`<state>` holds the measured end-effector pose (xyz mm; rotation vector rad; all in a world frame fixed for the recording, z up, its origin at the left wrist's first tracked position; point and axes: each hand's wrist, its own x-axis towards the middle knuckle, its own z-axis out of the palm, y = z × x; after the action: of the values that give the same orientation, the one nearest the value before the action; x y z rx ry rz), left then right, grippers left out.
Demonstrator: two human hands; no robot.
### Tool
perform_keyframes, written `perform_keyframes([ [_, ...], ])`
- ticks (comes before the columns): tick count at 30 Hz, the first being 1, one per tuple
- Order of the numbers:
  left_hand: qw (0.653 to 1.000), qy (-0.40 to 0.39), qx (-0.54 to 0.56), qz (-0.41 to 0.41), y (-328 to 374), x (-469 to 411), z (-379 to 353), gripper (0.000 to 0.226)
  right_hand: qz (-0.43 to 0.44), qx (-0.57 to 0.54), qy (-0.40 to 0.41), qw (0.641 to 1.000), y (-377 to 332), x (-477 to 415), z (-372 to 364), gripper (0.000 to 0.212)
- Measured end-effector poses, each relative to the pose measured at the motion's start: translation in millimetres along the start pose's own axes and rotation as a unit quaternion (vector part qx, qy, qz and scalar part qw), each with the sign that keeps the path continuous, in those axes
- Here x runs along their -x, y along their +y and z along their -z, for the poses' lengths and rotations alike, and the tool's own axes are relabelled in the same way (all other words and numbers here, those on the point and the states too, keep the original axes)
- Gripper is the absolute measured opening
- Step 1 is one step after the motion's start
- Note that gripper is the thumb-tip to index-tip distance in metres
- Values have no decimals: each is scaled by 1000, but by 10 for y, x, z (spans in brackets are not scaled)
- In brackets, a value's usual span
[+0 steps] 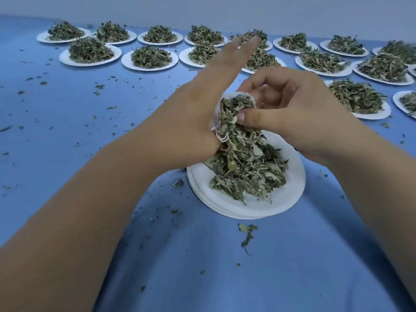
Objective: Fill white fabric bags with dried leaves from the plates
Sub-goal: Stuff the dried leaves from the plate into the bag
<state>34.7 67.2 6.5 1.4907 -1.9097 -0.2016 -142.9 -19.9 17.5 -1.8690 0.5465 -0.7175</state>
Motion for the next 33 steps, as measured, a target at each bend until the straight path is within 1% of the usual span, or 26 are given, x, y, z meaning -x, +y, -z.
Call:
perform_keyframes([
  [2,999,-17,17,32,-16,53,115,98,0,6,12,1000,10,25,-8,24],
  [3,998,-8,48,48,-11,73,173,90,0,15,16,1000,17,36,-11,24],
  [4,994,20,88,56,-4,90,224,80,-2,21,21,1000,17,48,-16,23],
  [5,990,61,118,56,5,100,263,66,-3,24,27,999,14,59,-23,21],
  [6,985,101,129,47,21,103,291,49,-2,26,33,999,7,69,-25,20],
  [7,984,125,121,36,42,107,299,31,0,26,37,999,2,78,-26,19],
  [8,986,125,106,29,56,114,290,14,2,26,42,999,-3,83,-28,19],
  [9,989,114,87,32,74,117,262,6,5,28,44,999,-4,85,-30,18],
  [11,992,93,60,53,88,112,193,12,7,37,46,998,1,85,-31,18],
  [15,989,73,91,88,77,86,119,16,7,27,59,998,2,83,-53,19],
  [18,987,70,108,96,82,72,83,11,6,31,71,997,17,81,-107,17],
  [20,987,73,101,104,99,70,49,6,13,60,88,994,27,82,-153,17],
  [22,986,83,87,116,121,71,32,4,27,117,111,987,27,78,-186,18],
  [25,982,95,102,128,157,70,30,5,30,174,138,975,22,77,-205,13],
  [28,982,73,118,125,188,73,13,7,37,215,151,964,29,93,-253,10],
  [30,982,65,129,122,183,70,11,8,31,208,158,965,30,99,-282,10],
  [33,978,79,141,129,148,60,8,14,13,156,164,974,31,106,-280,11],
])
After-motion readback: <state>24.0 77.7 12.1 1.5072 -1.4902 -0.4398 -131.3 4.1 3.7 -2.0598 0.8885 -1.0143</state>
